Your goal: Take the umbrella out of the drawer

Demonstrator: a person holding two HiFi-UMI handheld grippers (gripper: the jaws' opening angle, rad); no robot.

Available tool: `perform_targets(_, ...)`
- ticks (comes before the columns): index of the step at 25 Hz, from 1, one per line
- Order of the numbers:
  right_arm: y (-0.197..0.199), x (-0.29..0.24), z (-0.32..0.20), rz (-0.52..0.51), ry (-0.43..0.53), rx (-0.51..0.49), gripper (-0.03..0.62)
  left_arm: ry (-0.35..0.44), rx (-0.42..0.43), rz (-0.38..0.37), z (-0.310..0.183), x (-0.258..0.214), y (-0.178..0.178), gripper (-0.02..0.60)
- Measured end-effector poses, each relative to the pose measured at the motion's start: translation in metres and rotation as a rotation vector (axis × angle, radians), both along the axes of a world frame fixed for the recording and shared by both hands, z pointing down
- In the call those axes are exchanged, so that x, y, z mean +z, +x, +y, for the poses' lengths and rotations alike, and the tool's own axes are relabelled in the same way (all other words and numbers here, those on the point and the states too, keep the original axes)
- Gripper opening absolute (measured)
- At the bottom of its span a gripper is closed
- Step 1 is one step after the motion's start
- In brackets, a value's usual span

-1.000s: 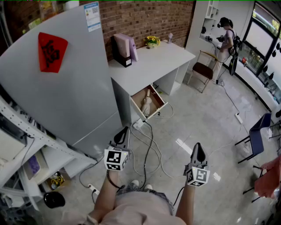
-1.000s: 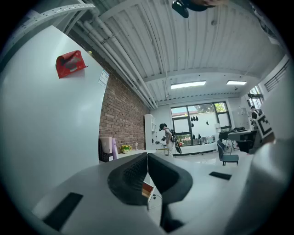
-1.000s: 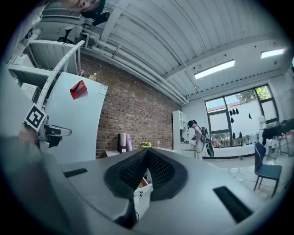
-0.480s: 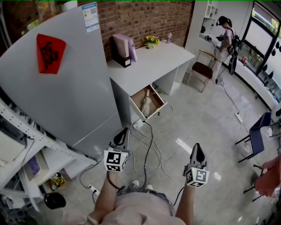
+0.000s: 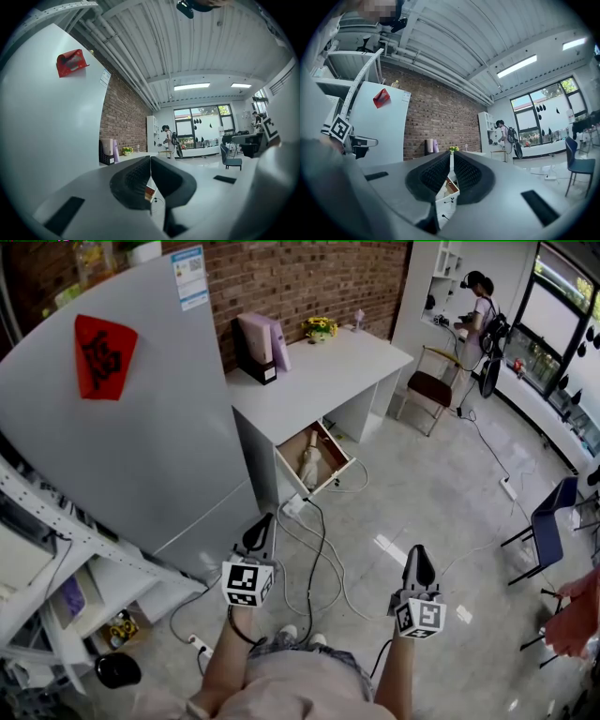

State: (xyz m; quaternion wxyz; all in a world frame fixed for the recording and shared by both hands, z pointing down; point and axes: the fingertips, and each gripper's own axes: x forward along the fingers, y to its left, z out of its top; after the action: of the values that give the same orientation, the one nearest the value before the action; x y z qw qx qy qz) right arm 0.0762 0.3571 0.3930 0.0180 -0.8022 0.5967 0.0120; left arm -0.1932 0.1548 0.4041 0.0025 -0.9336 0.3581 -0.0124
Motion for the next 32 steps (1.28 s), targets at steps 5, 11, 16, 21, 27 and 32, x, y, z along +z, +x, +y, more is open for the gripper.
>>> perform_targets(5,-0.007,-0.009,-0.004,-0.052,0.072,-0.075,0.200,-0.001,-0.003,0.005,-0.001,-0.001,-0.002,0.026)
perform_targets(11,-0.019,-0.014,-0.008,-0.027,0.090,-0.109,0.380,-0.006,0.001,0.006,-0.003,0.001,-0.006,0.026)
perform_targets(16,-0.018,-0.012,-0.010,-0.039,0.093,-0.078,0.483,-0.014,0.009,0.003,-0.006,0.003,-0.011,0.026)
perform_targets(21,-0.020,-0.009,-0.014,-0.056,0.090,-0.057,0.515,-0.011,0.025,0.009,-0.013,0.003,-0.016,0.026)
perform_targets(27,-0.036,0.000,-0.020,-0.057,0.081,-0.040,0.517,-0.010,0.057,0.006,-0.020,0.007,-0.023,0.026)
perform_targets(32,-0.038,0.007,-0.026,-0.062,0.072,-0.028,0.517,-0.016,0.078,0.002,-0.026,0.014,-0.019,0.026)
